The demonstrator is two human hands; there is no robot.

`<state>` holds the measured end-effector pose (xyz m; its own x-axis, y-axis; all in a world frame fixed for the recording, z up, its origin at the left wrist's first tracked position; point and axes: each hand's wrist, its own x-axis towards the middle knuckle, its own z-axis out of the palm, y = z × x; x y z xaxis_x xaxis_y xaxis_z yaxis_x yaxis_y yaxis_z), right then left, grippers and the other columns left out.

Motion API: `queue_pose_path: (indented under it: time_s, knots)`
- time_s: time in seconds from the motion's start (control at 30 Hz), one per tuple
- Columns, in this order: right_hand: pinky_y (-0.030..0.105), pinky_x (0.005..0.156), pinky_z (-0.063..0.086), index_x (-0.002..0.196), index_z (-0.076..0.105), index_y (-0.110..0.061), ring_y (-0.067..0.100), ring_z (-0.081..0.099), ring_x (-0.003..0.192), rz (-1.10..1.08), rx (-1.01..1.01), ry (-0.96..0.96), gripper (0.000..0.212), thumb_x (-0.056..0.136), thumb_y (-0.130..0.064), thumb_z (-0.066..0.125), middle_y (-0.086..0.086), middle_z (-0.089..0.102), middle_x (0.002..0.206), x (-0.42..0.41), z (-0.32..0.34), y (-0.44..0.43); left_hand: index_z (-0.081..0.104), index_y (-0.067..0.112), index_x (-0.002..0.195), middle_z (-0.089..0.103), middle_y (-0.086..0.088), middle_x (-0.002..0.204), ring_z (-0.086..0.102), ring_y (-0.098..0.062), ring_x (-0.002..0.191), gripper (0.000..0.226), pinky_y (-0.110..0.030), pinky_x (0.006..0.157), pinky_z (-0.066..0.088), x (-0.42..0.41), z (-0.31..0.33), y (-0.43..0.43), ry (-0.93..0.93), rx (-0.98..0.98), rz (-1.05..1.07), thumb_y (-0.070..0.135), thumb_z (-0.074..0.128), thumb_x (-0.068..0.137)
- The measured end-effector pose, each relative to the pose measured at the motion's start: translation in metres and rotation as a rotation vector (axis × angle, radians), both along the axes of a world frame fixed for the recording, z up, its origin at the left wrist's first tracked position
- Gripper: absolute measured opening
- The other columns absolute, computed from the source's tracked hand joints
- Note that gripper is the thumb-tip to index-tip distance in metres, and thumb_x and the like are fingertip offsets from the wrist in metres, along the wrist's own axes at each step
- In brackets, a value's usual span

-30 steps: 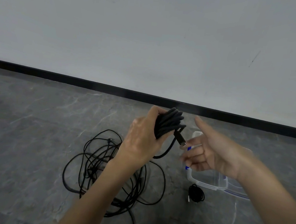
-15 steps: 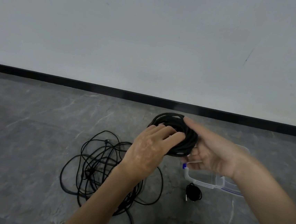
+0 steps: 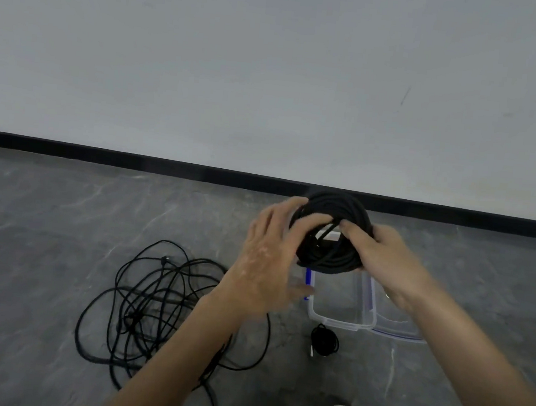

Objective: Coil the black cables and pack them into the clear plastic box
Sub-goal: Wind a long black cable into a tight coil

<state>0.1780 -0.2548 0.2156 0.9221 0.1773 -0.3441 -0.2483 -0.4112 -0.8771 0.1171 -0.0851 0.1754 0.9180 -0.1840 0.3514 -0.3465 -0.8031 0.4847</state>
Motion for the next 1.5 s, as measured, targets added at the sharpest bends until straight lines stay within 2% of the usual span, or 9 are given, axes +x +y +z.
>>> queue_pose_path:
  time_s: [0.13, 0.23, 0.37, 0.53, 0.63, 0.8, 1.1, 1.23, 1.5]
  knots:
    - [0.057, 0.095, 0.047, 0.102, 0.065, 0.006, 0.039, 0.064, 0.101, 0.013, 0.046, 0.019, 0.046, 0.094, -0.038, 0.055, 0.028, 0.066, 0.106, 0.007, -0.011, -0.037, 0.022, 0.038, 0.144, 0.034, 0.009, 0.144, 0.042, -0.010, 0.127, 0.098, -0.033, 0.106, 0.037, 0.010, 0.006, -0.025, 0.662, -0.866, 0.231, 0.065, 0.071, 0.063]
    - [0.048, 0.096, 0.050, 0.103, 0.063, 0.008, 0.036, 0.067, 0.095, 0.027, 0.031, 0.040, 0.045, 0.096, -0.036, 0.054, 0.028, 0.067, 0.103, 0.011, -0.028, -0.056, 0.044, 0.024, 0.137, 0.065, 0.000, 0.122, 0.067, -0.015, 0.105, 0.097, -0.035, 0.095, 0.053, 0.018, -0.009, -0.056, 0.997, -1.059, 0.241, 0.076, 0.061, 0.056]
    - [0.043, 0.092, 0.054, 0.109, 0.065, -0.005, 0.022, 0.069, 0.094, 0.022, 0.038, 0.142, 0.034, 0.096, -0.035, 0.054, 0.016, 0.071, 0.102, 0.010, -0.069, -0.089, 0.060, 0.001, 0.120, 0.069, -0.005, 0.093, 0.067, -0.011, 0.081, 0.043, -0.016, 0.063, 0.055, 0.037, -0.044, -0.100, 0.914, -1.156, 0.337, 0.020, 0.074, 0.084]
    - [0.044, 0.082, 0.058, 0.107, 0.063, -0.005, 0.029, 0.068, 0.093, -0.079, -0.029, 0.277, 0.034, 0.095, -0.036, 0.056, 0.020, 0.068, 0.101, -0.006, -0.149, -0.139, 0.056, 0.002, 0.121, 0.065, -0.017, 0.116, 0.065, -0.031, 0.103, 0.053, -0.042, 0.090, 0.054, 0.036, -0.122, -0.139, 0.970, -1.083, 0.417, -0.001, 0.079, 0.074]
    - [0.026, 0.067, 0.056, 0.110, 0.059, -0.012, 0.018, 0.066, 0.087, -0.092, -0.038, 0.373, 0.019, 0.099, -0.026, 0.051, 0.011, 0.067, 0.099, -0.019, -0.190, -0.154, 0.059, 0.003, 0.121, 0.063, -0.006, 0.108, 0.064, -0.023, 0.098, 0.047, -0.035, 0.088, 0.054, 0.026, -0.168, -0.157, 1.030, -1.021, 0.390, 0.004, 0.078, 0.078]
    - [0.047, 0.090, 0.053, 0.117, 0.048, -0.008, 0.025, 0.062, 0.102, -0.085, -0.126, 0.340, 0.030, 0.094, -0.026, 0.058, 0.014, 0.060, 0.112, -0.033, -0.259, -0.171, 0.055, -0.002, 0.126, 0.064, -0.015, 0.119, 0.064, -0.027, 0.103, 0.046, -0.038, 0.090, 0.054, 0.006, -0.233, -0.174, 1.105, -1.064, 0.433, -0.003, 0.071, 0.082]
    - [0.014, 0.070, 0.044, 0.122, 0.051, -0.014, 0.017, 0.059, 0.099, -0.216, -0.175, 0.183, 0.028, 0.094, -0.011, 0.057, -0.005, 0.060, 0.102, -0.062, -0.323, -0.190, 0.055, 0.008, 0.129, 0.063, -0.005, 0.113, 0.060, -0.021, 0.112, 0.048, -0.031, 0.096, 0.049, -0.011, -0.295, -0.211, 0.950, -0.733, 0.342, 0.000, 0.069, 0.084]
    - [0.032, 0.093, 0.045, 0.133, 0.051, -0.006, 0.028, 0.058, 0.112, -0.220, -0.292, 0.136, 0.040, 0.094, -0.009, 0.057, 0.014, 0.062, 0.121, -0.066, -0.345, -0.195, 0.053, 0.010, 0.130, 0.062, -0.006, 0.116, 0.057, -0.018, 0.110, 0.045, -0.021, 0.086, 0.042, -0.017, -0.305, -0.226, 0.922, -0.609, 0.311, 0.002, 0.064, 0.087]
    - [0.043, 0.084, 0.047, 0.134, 0.033, -0.002, 0.039, 0.058, 0.101, -0.119, -0.453, 0.291, 0.038, 0.099, -0.015, 0.043, 0.024, 0.057, 0.114, -0.059, -0.382, -0.184, 0.016, 0.021, 0.152, 0.037, -0.013, 0.141, 0.043, -0.018, 0.123, 0.074, -0.020, 0.094, 0.032, -0.027, -0.327, -0.242, 0.882, -0.464, 0.246, -0.002, 0.052, 0.092]
